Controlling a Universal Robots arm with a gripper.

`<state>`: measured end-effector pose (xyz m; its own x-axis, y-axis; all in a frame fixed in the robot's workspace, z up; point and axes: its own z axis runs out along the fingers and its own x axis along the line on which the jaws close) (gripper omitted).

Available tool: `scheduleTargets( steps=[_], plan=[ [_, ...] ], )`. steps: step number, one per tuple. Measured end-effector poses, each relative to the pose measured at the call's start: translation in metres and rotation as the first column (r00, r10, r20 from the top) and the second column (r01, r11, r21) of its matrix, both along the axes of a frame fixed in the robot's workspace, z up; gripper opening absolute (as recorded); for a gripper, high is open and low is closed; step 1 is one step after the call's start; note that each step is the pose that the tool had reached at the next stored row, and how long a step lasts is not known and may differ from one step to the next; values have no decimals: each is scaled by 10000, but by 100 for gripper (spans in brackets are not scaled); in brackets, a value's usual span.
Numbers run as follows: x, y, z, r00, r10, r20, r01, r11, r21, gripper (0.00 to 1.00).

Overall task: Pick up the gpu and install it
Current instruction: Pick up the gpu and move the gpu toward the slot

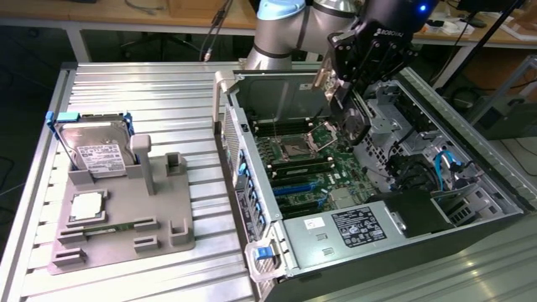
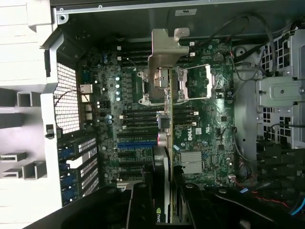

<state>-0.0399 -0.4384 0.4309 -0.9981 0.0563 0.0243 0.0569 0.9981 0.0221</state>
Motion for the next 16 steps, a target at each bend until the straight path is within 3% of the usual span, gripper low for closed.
scheduleTargets(
  steps=[16],
  plan=[
    [216, 0, 0, 10000, 8, 0, -8, 10000, 0, 27]
  ],
)
